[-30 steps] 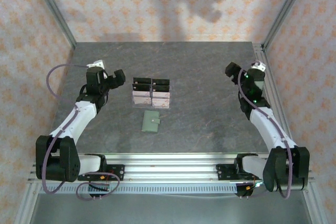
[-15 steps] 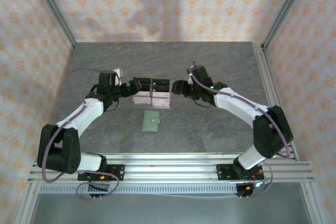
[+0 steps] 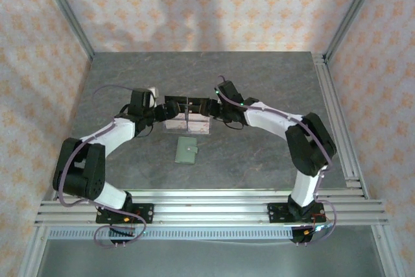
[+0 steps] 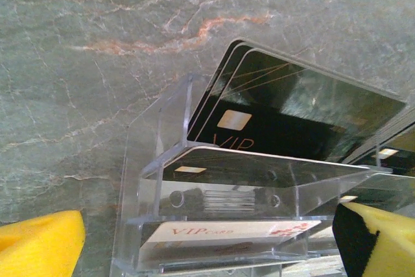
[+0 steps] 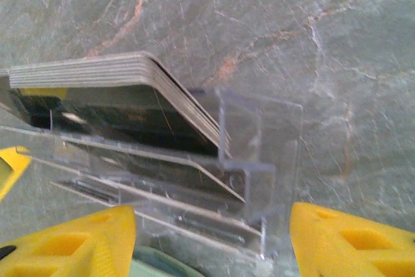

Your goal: Put the credit cards into the card holder

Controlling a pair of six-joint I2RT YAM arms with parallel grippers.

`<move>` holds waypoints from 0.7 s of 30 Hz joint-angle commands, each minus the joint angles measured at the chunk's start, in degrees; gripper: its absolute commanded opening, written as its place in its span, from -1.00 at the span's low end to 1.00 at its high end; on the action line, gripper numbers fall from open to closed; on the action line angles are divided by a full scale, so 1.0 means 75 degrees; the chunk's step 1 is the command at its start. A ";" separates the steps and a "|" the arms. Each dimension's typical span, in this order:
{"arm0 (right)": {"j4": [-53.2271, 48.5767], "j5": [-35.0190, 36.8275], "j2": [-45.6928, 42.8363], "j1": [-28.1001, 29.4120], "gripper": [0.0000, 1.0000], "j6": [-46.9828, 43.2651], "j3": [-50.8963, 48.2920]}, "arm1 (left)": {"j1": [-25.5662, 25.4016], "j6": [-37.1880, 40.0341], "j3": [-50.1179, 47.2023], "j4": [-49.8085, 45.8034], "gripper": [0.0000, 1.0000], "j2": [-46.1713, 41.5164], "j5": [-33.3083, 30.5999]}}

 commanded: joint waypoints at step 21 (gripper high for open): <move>0.0685 0.0500 0.0478 -0.0313 0.20 0.0445 0.0293 | -0.1042 -0.0300 0.0751 0.0562 0.99 0.0905 -0.0004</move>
